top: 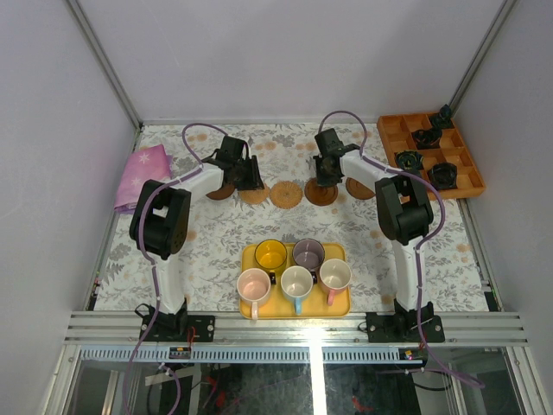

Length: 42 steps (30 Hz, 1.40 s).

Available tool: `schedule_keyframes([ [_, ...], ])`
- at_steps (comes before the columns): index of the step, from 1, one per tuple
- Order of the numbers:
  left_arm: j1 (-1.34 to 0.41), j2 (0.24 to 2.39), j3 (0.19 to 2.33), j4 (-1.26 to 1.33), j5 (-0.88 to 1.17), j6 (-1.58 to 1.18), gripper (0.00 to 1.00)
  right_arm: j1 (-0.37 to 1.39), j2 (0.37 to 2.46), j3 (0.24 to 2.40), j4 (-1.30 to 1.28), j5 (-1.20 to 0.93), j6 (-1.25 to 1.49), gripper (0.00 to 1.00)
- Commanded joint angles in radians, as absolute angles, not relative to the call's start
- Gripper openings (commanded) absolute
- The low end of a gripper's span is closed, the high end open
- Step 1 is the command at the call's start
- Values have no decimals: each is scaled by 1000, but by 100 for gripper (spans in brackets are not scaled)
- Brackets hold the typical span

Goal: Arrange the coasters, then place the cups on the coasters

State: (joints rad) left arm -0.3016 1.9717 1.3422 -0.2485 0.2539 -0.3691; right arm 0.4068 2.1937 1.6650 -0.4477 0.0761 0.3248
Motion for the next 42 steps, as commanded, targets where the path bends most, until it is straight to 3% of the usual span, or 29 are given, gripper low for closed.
schedule_keyframes([
  [1,-305,1982,1372,-250,233,-346,32,405,2208,1736,-472,124,317,0],
  [10,-300,1972,1375,-250,219,-339,32,404,2174,1768,-489,121,304,0],
  [21,-298,1946,1349,-250,197,-338,32,432,2071,1706,-448,-57,282,0],
  [42,-287,1935,1296,-253,185,-358,32,585,2238,1831,-488,-161,248,1],
])
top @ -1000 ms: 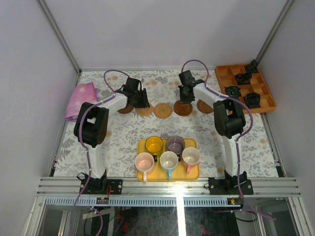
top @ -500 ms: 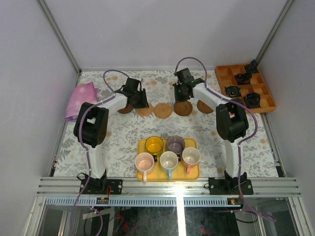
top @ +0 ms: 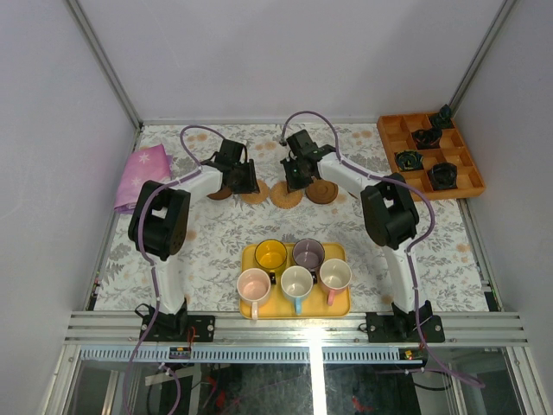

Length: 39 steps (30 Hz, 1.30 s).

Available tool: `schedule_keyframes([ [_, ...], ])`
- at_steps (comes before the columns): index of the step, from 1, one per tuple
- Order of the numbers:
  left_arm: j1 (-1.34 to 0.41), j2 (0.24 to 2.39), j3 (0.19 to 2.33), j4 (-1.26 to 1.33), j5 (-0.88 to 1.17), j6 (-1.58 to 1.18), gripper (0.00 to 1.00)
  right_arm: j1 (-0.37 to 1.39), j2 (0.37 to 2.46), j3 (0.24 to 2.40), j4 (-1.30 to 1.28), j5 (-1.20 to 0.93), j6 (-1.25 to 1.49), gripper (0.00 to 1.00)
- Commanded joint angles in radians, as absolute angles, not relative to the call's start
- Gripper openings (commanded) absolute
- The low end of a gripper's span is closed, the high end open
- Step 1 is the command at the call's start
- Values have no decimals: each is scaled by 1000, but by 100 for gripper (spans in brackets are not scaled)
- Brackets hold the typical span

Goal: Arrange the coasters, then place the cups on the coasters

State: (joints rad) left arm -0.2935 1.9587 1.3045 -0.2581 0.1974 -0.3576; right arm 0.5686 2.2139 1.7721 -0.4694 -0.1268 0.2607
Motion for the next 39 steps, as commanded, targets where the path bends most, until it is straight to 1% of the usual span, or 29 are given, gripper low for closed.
schedule_keyframes([
  [1,-287,1936,1297,-253,186,-357,32,587,2247,1835,-491,-164,252,1],
  [15,-275,1966,1304,-264,193,-358,32,588,2342,1903,-528,-122,266,1],
  [27,-268,1990,1319,-267,206,-358,32,586,2375,1967,-561,-2,260,0],
  [39,-267,1999,1341,-252,224,-356,32,585,2361,1979,-551,-59,234,2],
])
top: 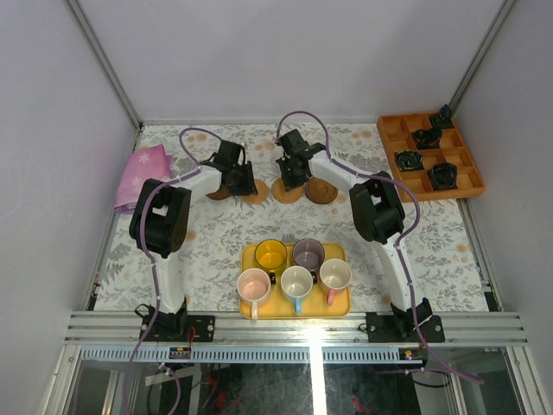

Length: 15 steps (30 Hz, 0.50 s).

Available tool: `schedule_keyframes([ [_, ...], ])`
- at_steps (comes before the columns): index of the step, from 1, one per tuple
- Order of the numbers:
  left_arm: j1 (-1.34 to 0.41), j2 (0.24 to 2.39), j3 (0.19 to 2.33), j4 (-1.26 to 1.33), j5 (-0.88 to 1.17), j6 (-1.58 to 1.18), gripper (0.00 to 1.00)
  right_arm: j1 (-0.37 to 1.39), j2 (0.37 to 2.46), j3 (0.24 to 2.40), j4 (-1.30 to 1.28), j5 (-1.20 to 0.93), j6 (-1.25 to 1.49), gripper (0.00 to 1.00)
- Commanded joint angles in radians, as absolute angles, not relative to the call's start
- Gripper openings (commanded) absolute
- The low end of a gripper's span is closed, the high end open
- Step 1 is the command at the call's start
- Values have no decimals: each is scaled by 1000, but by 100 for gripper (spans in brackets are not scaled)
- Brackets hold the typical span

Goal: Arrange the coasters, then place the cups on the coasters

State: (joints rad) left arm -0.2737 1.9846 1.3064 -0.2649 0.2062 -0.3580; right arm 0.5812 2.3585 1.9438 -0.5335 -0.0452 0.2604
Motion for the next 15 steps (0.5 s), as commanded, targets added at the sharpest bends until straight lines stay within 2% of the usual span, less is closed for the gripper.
schedule_keyframes([
  [1,-267,2000,1346,-251,225,-354,32,586,2358,1985,-550,-63,229,2],
  [10,-267,1989,1414,-263,235,-339,32,586,2296,2055,-545,-32,204,6],
  [15,-264,1933,1410,-258,215,-324,32,586,2205,1996,-514,61,197,10],
])
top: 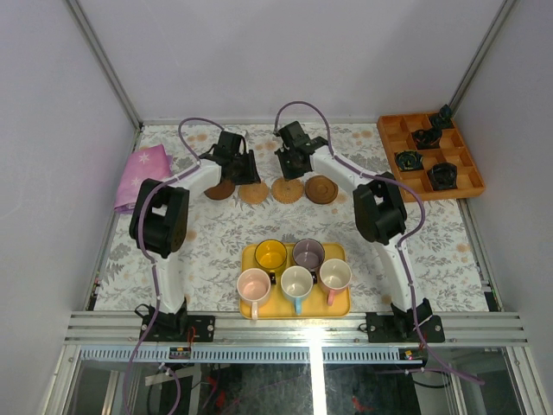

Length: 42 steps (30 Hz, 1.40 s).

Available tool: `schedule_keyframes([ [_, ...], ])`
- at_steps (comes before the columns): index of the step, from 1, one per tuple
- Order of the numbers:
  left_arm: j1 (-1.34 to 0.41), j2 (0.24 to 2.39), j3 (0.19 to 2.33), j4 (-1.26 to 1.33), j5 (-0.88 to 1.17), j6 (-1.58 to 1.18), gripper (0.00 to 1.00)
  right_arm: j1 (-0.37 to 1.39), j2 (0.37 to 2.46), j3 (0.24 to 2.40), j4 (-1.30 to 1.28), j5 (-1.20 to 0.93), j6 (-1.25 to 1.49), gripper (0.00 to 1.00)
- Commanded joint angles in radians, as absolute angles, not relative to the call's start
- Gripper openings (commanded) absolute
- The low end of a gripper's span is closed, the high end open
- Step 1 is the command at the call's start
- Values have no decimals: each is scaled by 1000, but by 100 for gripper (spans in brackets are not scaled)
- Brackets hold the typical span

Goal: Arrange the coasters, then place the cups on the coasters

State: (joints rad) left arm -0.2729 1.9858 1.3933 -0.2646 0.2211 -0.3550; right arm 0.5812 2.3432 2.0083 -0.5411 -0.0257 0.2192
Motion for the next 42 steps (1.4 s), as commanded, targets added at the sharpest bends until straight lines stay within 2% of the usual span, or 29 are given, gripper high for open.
schedule_keyframes([
  [1,-264,1914,1400,-250,211,-320,32,586,2176,1971,-500,90,194,13],
  [6,-252,1798,1323,-190,194,-309,43,580,2011,1805,-392,241,184,48],
  [7,-248,1774,1310,-178,191,-307,45,575,1981,1773,-372,265,184,50],
  [11,-242,1684,1247,-133,181,-295,70,559,1867,1667,-305,403,189,53],
  [13,-242,1643,1211,-117,178,-283,76,556,1812,1614,-269,521,185,70],
  [16,-241,1559,1154,-77,161,-267,78,548,1726,1527,-179,636,166,97],
  [17,-241,1530,1133,-60,153,-262,79,540,1689,1492,-139,652,157,100],
  [22,-241,1385,1031,60,88,-235,80,510,1603,1360,27,782,208,99],
  [25,-239,1309,984,117,34,-230,86,501,1592,1360,-3,765,194,99],
  [28,-233,1263,963,138,-31,-247,99,500,1580,1357,-48,738,201,99],
  [33,-221,1256,955,114,-68,-246,100,454,1544,1286,-81,626,287,99],
  [35,-222,1258,943,111,-63,-247,100,383,1561,1297,-169,528,379,89],
  [38,-221,1255,919,120,-58,-261,100,279,1591,1296,-231,382,432,68],
  [42,-221,1266,898,136,-45,-278,100,270,1638,1313,-251,354,374,47],
])
